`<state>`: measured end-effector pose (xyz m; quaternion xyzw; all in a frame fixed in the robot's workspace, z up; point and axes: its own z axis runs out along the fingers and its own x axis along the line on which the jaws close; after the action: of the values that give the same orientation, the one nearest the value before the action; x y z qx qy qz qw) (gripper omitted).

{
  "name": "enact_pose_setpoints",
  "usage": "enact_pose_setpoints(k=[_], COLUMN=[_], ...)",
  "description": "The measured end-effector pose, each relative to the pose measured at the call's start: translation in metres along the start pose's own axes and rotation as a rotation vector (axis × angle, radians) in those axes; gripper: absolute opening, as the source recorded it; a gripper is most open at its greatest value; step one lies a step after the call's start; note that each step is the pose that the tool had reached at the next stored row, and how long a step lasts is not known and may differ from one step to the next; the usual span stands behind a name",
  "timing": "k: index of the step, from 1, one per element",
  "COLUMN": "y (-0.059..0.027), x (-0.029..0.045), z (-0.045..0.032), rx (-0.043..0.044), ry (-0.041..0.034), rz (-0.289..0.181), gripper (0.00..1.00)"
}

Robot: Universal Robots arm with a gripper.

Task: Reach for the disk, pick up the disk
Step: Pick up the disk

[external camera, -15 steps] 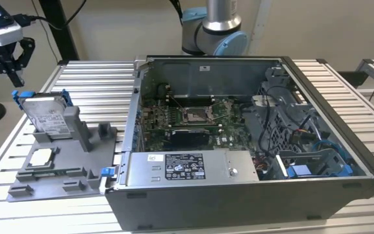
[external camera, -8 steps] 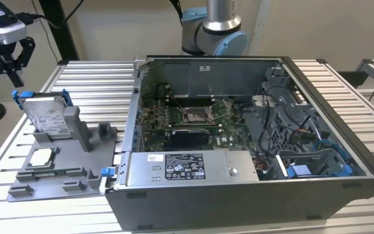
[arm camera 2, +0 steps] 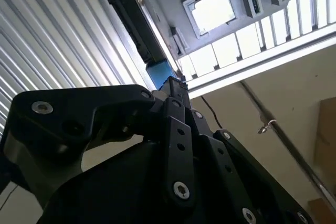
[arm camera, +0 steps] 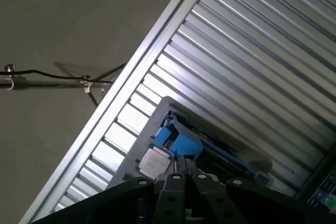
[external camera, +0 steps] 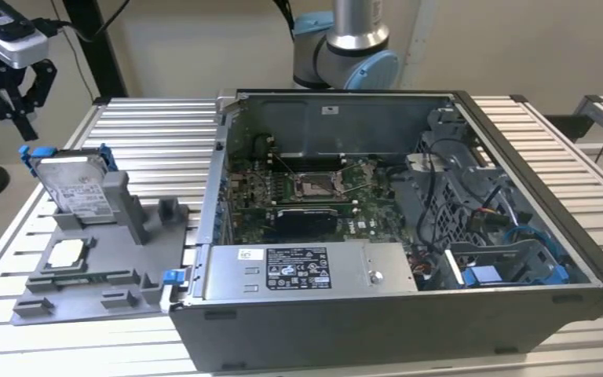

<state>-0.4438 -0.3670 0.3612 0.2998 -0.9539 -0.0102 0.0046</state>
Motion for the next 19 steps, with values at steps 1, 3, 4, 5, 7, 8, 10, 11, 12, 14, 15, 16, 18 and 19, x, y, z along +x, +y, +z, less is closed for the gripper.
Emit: enact_pose_setpoints(k=[1,3,4,5,7,8,10,11,12,14,15,16,18,19], y=[0.0000,0.0000,0.0000,0.0000,0.0000,0.0000,0.0000,0.0000,0.0000,0.0000,0.0000,0.0000,0.0000,0.0000], x=[0.0000,0.0000,0.0000,0.0000,0.0000,0.0000,0.0000,0.0000,0.0000,0.0000,0.0000,0.0000,0.0000,0.0000], z=[0.0000,0.0000,0.0000,0.0000,0.0000,0.0000,0.0000,0.0000,0.0000,0.0000,0.0000,0.0000,0.0000,0.0000], rx=[0.0002,0.0005,0.0007,0.0010,0.0017,0.0020,0.0027,0.0031,0.0036,0.0044,0.0046,0.0049,0.0050,0.0051], ry=[0.0004,0.0012,0.0016,0.0021,0.0031,0.0037,0.0049,0.0055,0.0061,0.0075,0.0079,0.0084,0.0092,0.0096], rz=[-0.012,-0.038,-0.050,-0.064,-0.094,-0.111,-0.143,-0.160,-0.175,-0.210,-0.228,-0.245,-0.283,-0.300], gripper=[0.00,0.00,0.00,0.00,0.00,0.00,0.00,0.00,0.00,0.00,0.00,0.00,0.00,0.00])
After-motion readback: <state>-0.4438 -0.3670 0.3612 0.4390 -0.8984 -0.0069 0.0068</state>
